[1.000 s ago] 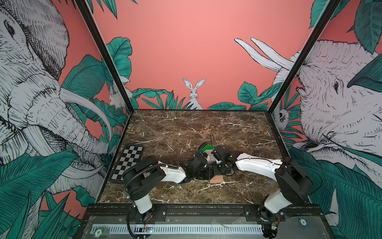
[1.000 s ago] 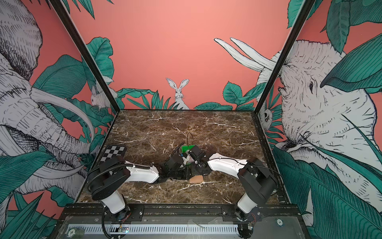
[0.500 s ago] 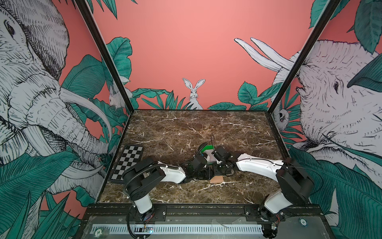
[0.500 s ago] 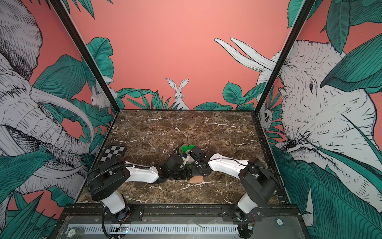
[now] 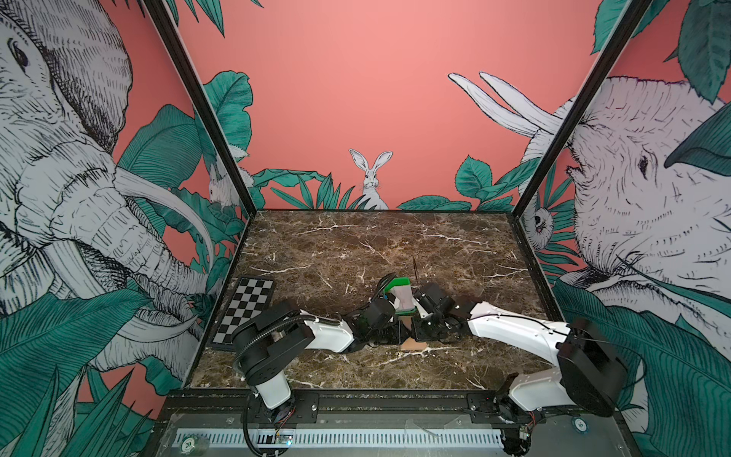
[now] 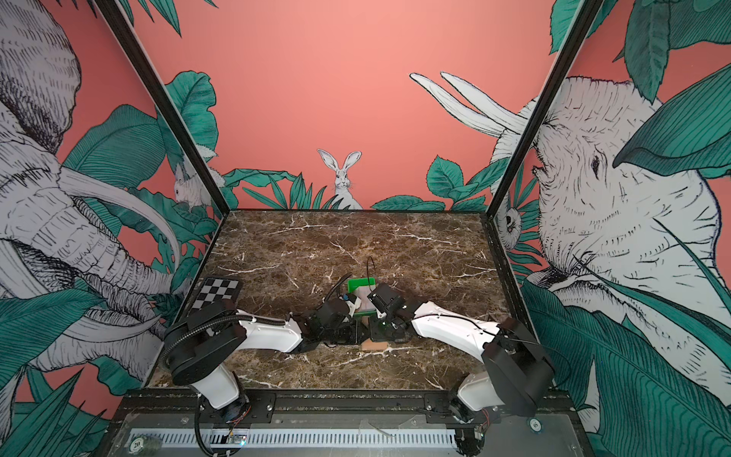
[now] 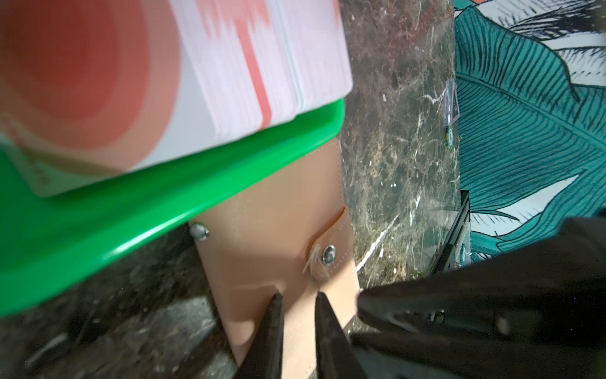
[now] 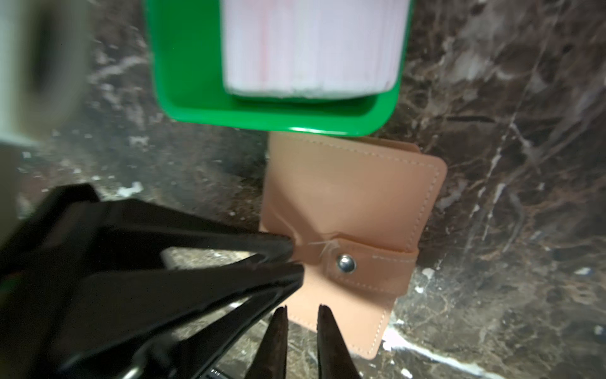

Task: Insert credit cards into a card holder
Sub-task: Close the button on the card holder.

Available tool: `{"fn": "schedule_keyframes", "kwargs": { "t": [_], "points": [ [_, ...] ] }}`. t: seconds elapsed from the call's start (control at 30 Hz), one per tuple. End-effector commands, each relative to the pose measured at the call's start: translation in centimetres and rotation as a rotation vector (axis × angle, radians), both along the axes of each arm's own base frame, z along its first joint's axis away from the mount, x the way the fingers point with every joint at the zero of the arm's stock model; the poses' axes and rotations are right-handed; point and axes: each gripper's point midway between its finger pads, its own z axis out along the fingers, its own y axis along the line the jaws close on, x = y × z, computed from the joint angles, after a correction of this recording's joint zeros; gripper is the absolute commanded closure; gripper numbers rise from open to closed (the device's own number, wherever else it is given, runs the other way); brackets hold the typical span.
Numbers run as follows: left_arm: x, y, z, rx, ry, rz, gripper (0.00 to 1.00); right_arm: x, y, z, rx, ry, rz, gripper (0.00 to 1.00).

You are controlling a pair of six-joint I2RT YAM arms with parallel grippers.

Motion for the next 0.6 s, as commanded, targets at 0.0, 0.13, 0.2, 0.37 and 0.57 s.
{"fn": "schedule_keyframes", "kwargs": {
  "t": [0.0,0.13,0.2,0.37,0.57],
  "points": [
    [-1.3,1.9,-1.4,0.096,0.043,0.001,0.79,-0.3,-0.3,1.1,0.018,-0.030,0.004,0.80],
    [-1.2,2.0,-0.8,0.101,0.030,0.003,0.79,-0.4,-0.9,2.4,0.032,-0.071,-0.001,0.77],
    [-1.2,2.0,-0.5,0.101,0.026,0.003,0.79,-0.4,-1.2,3.0,0.041,-0.091,-0.003,0.75],
    [-0.9,2.3,0.8,0.109,0.000,0.007,0.78,-0.6,-2.1,4.1,0.042,-0.139,-0.003,0.67],
    [-0.1,3.5,2.6,0.152,-0.047,0.022,0.75,-0.7,-3.3,5.3,0.054,-0.213,-0.007,0.35]
  ]
}}
